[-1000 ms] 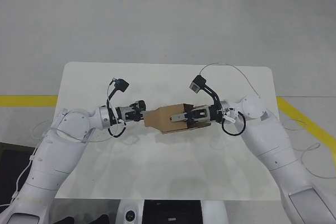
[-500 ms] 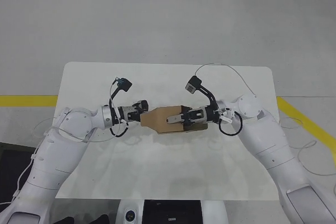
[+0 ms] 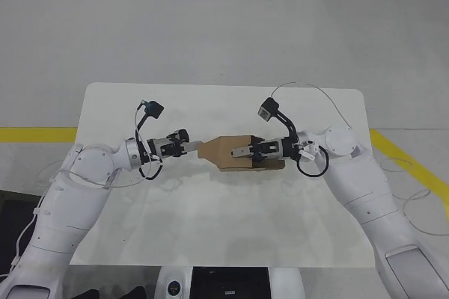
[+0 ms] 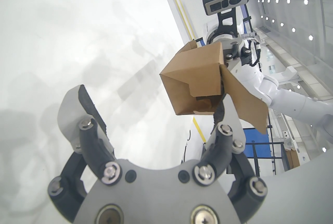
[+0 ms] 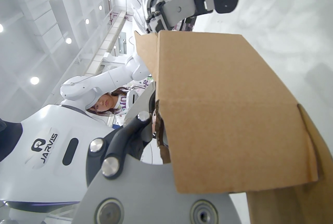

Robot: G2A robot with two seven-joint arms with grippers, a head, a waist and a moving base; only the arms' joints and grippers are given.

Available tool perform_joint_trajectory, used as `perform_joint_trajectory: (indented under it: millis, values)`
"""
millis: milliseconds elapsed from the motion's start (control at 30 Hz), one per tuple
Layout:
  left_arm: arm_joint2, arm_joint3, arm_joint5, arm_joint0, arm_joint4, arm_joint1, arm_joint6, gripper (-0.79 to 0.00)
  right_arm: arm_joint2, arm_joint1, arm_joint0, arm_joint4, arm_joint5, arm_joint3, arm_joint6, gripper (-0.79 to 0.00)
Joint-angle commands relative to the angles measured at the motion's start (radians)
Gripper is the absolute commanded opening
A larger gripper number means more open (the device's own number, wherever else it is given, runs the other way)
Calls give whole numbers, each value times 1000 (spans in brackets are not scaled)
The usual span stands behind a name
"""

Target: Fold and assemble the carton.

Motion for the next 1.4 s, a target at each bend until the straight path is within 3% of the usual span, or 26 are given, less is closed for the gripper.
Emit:
perform_joint_trajectory:
  millis: [0, 200, 400, 533, 1133, 1367]
  values:
    - [-18, -6, 0, 5, -12, 3, 2, 0, 4, 3, -2, -22, 11, 2, -8, -785]
    - [-51, -55, 1, 23, -27, 11, -5, 0, 1, 8, -11, -76, 46, -14, -28, -785]
    - [-29, -97, 21, 28, 157, 11, 66, 0, -8, 6, -8, -78, 54, -46, -32, -785]
    - [-2, -90, 38, 19, 216, 8, 90, 0, 5, 9, -10, -64, 50, -60, -26, -785]
    - [40, -75, 28, 4, 201, 0, 95, 0, 8, 6, -17, 11, 49, -96, -10, -785]
    - [13, -49, 37, -1, 205, 3, 121, 0, 9, 7, -10, -9, 51, -73, -12, -785]
